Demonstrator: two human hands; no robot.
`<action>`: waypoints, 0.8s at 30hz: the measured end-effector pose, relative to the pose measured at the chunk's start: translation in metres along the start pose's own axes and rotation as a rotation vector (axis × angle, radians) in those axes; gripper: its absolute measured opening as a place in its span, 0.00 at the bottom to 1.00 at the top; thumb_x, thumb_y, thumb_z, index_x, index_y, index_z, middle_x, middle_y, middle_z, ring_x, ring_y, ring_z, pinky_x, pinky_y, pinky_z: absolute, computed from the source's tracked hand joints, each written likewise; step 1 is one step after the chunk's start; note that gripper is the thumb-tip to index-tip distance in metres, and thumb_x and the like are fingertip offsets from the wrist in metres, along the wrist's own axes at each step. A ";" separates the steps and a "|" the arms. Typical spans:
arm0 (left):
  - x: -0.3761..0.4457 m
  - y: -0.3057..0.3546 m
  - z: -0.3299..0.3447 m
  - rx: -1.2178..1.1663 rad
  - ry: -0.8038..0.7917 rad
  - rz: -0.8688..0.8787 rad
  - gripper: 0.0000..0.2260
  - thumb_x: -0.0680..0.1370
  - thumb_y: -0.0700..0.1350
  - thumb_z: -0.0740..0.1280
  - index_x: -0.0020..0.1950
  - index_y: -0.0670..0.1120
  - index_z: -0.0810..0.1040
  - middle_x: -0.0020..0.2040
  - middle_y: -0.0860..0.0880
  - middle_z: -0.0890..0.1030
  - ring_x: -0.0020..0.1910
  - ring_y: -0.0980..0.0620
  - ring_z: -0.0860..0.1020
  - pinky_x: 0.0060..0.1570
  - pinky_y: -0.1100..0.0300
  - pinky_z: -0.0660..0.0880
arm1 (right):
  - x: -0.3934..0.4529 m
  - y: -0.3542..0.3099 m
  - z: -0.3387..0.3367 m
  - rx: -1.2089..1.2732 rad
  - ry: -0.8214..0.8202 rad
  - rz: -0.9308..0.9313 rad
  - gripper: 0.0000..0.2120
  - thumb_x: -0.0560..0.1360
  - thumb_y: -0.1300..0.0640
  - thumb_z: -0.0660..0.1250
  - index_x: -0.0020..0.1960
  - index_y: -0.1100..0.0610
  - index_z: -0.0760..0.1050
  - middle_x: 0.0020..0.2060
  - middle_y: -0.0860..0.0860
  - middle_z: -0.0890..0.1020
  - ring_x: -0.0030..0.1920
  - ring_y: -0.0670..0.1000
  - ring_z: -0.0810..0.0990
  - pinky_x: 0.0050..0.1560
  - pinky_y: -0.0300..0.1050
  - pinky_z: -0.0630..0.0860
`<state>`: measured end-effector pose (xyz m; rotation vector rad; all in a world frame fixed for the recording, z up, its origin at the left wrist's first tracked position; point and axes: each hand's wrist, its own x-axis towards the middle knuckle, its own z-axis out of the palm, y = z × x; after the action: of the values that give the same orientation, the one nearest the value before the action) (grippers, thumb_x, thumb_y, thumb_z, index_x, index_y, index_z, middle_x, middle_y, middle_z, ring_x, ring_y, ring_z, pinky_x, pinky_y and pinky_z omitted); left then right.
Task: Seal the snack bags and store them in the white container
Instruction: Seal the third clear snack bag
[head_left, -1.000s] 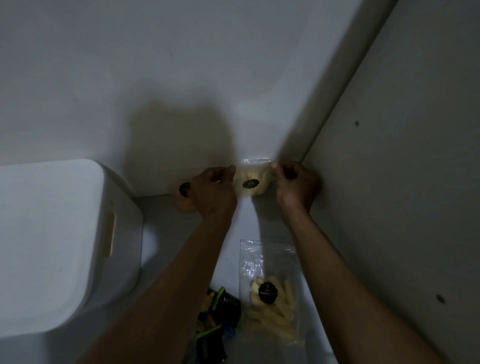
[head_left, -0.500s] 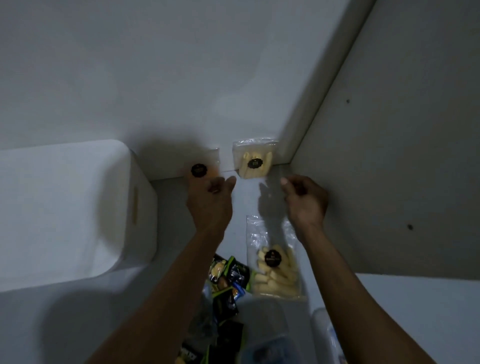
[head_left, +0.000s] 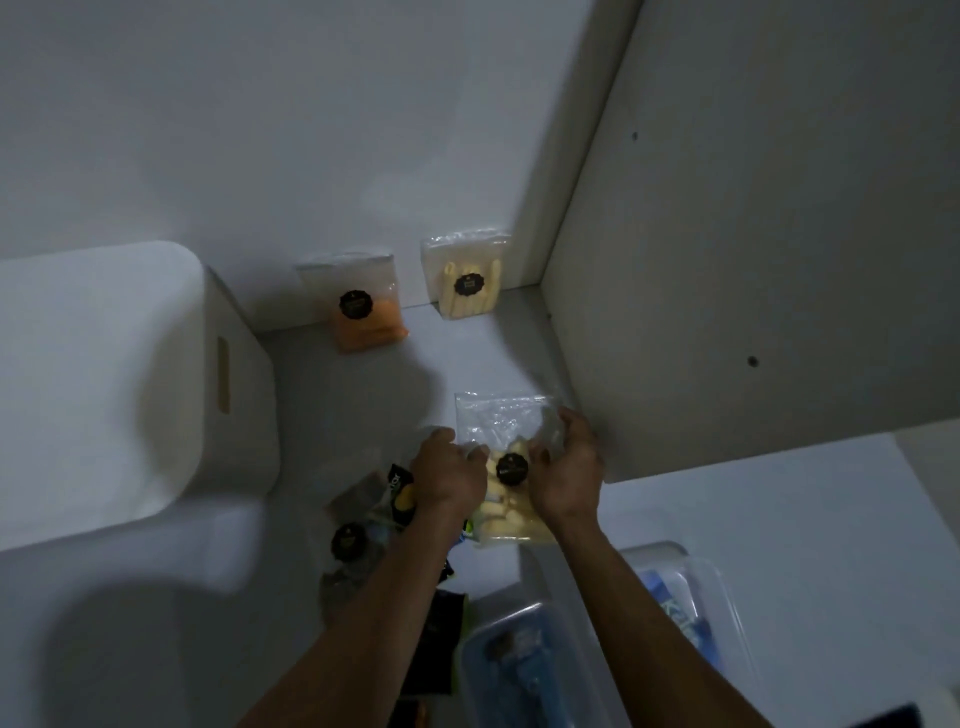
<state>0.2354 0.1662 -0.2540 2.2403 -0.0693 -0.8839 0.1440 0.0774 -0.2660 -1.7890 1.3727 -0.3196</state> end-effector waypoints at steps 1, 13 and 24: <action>0.002 0.001 0.001 -0.003 0.016 -0.004 0.24 0.76 0.48 0.70 0.69 0.38 0.73 0.66 0.40 0.76 0.65 0.42 0.74 0.66 0.54 0.70 | 0.001 0.001 0.001 0.012 0.015 0.006 0.25 0.74 0.65 0.69 0.70 0.57 0.70 0.64 0.56 0.77 0.63 0.56 0.75 0.63 0.44 0.70; -0.032 0.018 -0.044 -0.435 0.195 0.101 0.03 0.75 0.42 0.72 0.42 0.44 0.82 0.34 0.48 0.82 0.30 0.56 0.78 0.28 0.66 0.73 | -0.003 -0.040 -0.029 0.517 -0.089 0.017 0.23 0.73 0.58 0.75 0.65 0.53 0.72 0.36 0.52 0.78 0.37 0.44 0.78 0.44 0.35 0.77; -0.115 0.032 -0.140 -0.636 0.187 0.428 0.02 0.77 0.46 0.70 0.45 0.51 0.82 0.43 0.46 0.85 0.45 0.45 0.83 0.48 0.42 0.80 | -0.063 -0.144 -0.098 0.650 -0.348 -0.305 0.05 0.76 0.61 0.70 0.50 0.62 0.80 0.39 0.55 0.85 0.40 0.48 0.84 0.43 0.40 0.80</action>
<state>0.2396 0.2603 -0.0961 1.6119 -0.1508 -0.3839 0.1546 0.0960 -0.0820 -1.4061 0.6436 -0.5197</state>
